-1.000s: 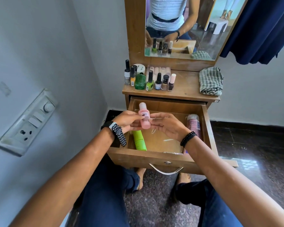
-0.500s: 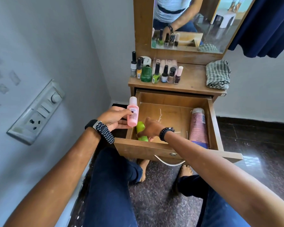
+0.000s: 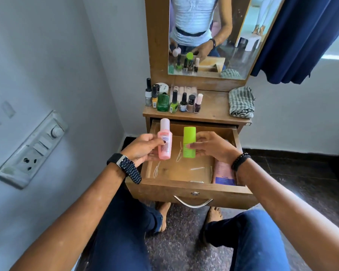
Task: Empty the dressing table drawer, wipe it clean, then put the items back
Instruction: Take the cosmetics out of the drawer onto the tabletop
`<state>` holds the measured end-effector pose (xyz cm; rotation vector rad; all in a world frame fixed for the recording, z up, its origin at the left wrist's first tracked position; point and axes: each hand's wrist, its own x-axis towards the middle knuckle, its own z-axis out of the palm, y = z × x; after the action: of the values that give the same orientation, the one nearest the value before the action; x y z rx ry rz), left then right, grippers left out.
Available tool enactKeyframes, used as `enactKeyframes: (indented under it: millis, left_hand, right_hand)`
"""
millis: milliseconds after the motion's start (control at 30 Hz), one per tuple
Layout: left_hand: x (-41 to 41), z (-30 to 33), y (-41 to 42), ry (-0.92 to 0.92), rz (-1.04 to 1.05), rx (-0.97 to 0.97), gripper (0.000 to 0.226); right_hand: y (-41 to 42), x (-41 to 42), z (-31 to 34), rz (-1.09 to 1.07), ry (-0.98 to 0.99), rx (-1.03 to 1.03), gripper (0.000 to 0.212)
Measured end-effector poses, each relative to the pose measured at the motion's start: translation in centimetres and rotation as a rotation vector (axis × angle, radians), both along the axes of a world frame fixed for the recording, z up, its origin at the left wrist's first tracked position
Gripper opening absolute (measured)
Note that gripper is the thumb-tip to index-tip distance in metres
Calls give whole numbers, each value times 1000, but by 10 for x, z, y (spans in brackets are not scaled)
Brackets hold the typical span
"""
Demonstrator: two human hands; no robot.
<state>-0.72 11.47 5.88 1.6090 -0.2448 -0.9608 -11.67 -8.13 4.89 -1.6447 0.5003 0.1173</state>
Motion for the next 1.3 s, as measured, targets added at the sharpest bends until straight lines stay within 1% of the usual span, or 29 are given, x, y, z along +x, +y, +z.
enactKeyframes:
  millis: [67,167,233,400,467,533,667,733,800,967,1133,1200,1233,1300]
  left_hand:
    - [-4,9,-11,-40,-9,-35,13]
    - [-4,23,-29,-107,-19,-91,22]
    - [-1,33,-41,-139,-19,-130,23]
    - [18,56,-71,-219,36,-176,30]
    - [30,65,-83,-217,68,-221,24]
    - [42,72,-92,-213,97,-248,20]
    - [66,83,-110,-171,117,-265,20]
    - [78,89,-119,-154,106,-254,24]
    - [89,95,-128,-128,92,-240,29]
    - [107,105,-147,-96,37,-158,36]
    - [113,106,-161,-65,1,-94,38]
    - [115,106,-164,-68,-19,-83,38]
    - [115,106,-165,-70,-22,-82,38]
    - [115,108,-166,-74,-22,-86,38]
  right_hand:
    - [-15,-9,15,-20,-66,3,26]
    - [-38,-11,34,-86,-164,-32,29]
    - [-53,-7,44,-129,-231,-62,30]
    - [-83,26,60,-303,-316,-199,38]
    - [-95,48,60,-370,-333,-213,37]
    - [-104,71,58,-409,-339,-272,39]
    - [-122,114,55,-452,-305,-429,45]
    - [-132,131,52,-477,-293,-486,47]
    - [-141,145,45,-457,-273,-554,46]
    - [-146,164,27,-420,-215,-615,36]
    - [-146,163,16,-402,-154,-658,38]
    - [-166,168,-2,-356,-140,-677,37]
    - [-174,170,-8,-352,-139,-678,34]
    - [-161,161,12,-438,-209,-634,22]
